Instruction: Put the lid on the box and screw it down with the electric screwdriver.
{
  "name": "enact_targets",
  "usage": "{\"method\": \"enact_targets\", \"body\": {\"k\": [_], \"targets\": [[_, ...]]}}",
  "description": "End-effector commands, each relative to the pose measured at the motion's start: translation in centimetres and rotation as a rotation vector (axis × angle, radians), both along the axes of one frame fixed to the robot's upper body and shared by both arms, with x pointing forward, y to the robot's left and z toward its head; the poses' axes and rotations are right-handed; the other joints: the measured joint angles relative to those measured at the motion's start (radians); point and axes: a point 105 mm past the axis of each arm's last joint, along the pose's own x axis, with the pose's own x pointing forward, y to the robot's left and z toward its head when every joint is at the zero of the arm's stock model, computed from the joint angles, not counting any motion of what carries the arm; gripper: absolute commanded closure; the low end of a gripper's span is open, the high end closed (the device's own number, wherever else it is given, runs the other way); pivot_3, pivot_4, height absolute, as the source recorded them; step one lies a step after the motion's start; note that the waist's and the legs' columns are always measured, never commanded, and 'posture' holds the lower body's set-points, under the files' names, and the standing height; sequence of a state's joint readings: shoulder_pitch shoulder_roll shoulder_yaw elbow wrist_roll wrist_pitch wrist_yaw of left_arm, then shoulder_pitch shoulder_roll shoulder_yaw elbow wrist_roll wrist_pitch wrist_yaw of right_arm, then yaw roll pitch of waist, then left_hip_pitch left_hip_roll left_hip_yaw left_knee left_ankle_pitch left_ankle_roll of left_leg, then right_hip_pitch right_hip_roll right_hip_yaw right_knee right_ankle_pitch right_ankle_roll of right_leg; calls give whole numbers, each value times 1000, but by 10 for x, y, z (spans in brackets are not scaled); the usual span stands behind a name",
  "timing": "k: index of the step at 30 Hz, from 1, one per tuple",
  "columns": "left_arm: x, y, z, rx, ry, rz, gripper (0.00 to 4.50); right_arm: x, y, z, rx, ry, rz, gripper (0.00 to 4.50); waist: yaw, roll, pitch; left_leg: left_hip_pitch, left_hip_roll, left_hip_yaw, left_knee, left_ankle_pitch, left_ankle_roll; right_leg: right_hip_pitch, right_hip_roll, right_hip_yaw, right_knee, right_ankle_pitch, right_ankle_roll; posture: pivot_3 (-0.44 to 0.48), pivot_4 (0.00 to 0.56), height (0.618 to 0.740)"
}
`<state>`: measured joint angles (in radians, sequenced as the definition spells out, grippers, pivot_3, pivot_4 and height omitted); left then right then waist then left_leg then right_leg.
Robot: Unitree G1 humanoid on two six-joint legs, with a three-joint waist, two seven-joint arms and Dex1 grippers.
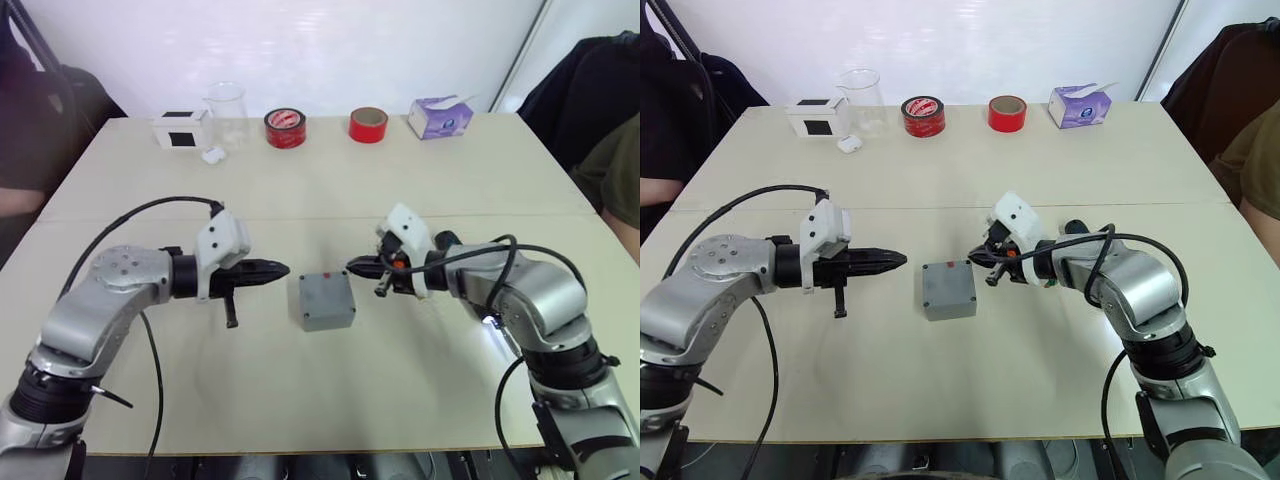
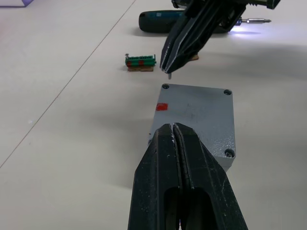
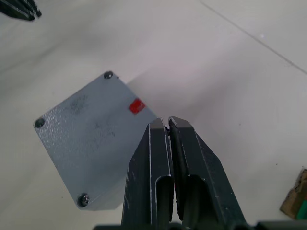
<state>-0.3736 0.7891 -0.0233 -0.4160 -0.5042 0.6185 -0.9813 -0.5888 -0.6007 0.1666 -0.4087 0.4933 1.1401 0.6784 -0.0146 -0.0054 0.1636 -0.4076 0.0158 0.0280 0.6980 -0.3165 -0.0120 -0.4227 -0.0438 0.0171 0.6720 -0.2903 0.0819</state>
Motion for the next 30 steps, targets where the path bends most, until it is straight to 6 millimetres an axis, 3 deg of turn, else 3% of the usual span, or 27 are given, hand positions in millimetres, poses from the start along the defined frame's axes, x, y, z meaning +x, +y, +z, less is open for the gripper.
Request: {"method": "enact_targets", "body": {"k": [1,13,30], "targets": [[-3,-4,8,-7,-53,-16,4500,-1,2,10,-1,-61,23,4420,0,0,0,0,0,0,0,0,0,0,0,0,0,0,0,0,150,740],[-4,-6,8,-15,-52,-17,4500,1,13,25,27,-97,49,4420,0,0,0,0,0,0,0,0,0,0,0,0,0,0,0,0,150,740],[-5,-7,8,-12,-52,-16,4500,5,7,2,-4,-50,14,4420,1,0,0,0,0,0,0,0,0,0,0,0,0,0,0,0,150,740]]}}
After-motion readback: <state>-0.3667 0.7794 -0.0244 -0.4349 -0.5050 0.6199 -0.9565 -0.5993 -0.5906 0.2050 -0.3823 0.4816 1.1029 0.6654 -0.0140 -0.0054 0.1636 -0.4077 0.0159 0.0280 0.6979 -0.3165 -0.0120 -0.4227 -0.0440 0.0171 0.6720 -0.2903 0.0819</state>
